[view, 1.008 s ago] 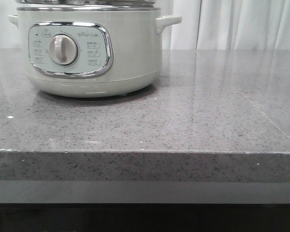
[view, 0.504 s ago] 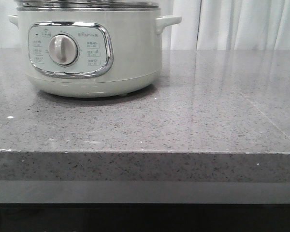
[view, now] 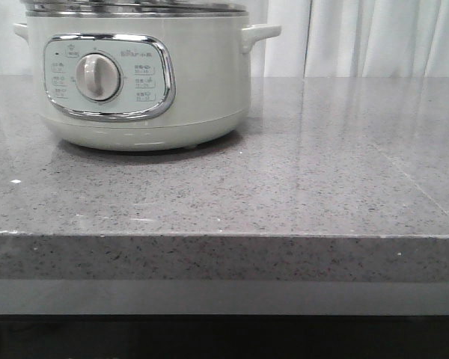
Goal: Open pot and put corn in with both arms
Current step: 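Lower the glass lid onto the pot with the left gripper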
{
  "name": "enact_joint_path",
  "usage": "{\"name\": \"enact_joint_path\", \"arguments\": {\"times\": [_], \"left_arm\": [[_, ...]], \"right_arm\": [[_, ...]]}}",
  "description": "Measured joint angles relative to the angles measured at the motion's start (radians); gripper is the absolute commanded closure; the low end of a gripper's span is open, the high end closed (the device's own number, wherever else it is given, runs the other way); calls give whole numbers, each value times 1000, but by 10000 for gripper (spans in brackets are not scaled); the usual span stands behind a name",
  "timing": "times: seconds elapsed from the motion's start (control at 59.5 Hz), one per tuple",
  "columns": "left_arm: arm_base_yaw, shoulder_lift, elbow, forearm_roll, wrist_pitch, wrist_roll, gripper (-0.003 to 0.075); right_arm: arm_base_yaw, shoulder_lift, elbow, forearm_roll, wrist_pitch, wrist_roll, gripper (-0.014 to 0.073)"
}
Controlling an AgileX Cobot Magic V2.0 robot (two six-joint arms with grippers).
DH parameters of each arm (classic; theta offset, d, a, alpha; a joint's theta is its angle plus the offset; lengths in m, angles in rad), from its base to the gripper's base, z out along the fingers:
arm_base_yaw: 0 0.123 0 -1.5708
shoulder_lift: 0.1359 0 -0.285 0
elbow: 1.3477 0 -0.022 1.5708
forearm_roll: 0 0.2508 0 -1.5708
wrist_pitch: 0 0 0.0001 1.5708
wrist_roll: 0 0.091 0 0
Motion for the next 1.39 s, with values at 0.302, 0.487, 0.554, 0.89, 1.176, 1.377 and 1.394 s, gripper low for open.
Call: {"name": "enact_joint_path", "arguments": {"times": [0.302,0.487,0.554,0.89,1.176,1.377,1.394], "left_arm": [[0,-122,-17,24,29,0,229],[0,-278,-18,49,163,0,229],[0,-335,0,59,210,0,229],[0,-670,362,64,261,0,229],[0,-927,652,60,271,0,229],[0,-1018,737,60,271,0,332],[0,-1023,742,60,271,0,351]], "right_arm": [[0,0,0,0,0,0,11],[0,0,0,0,0,0,11],[0,0,0,0,0,0,11],[0,0,0,0,0,0,11],[0,0,0,0,0,0,11],[0,0,0,0,0,0,21],[0,0,0,0,0,0,34]]}}
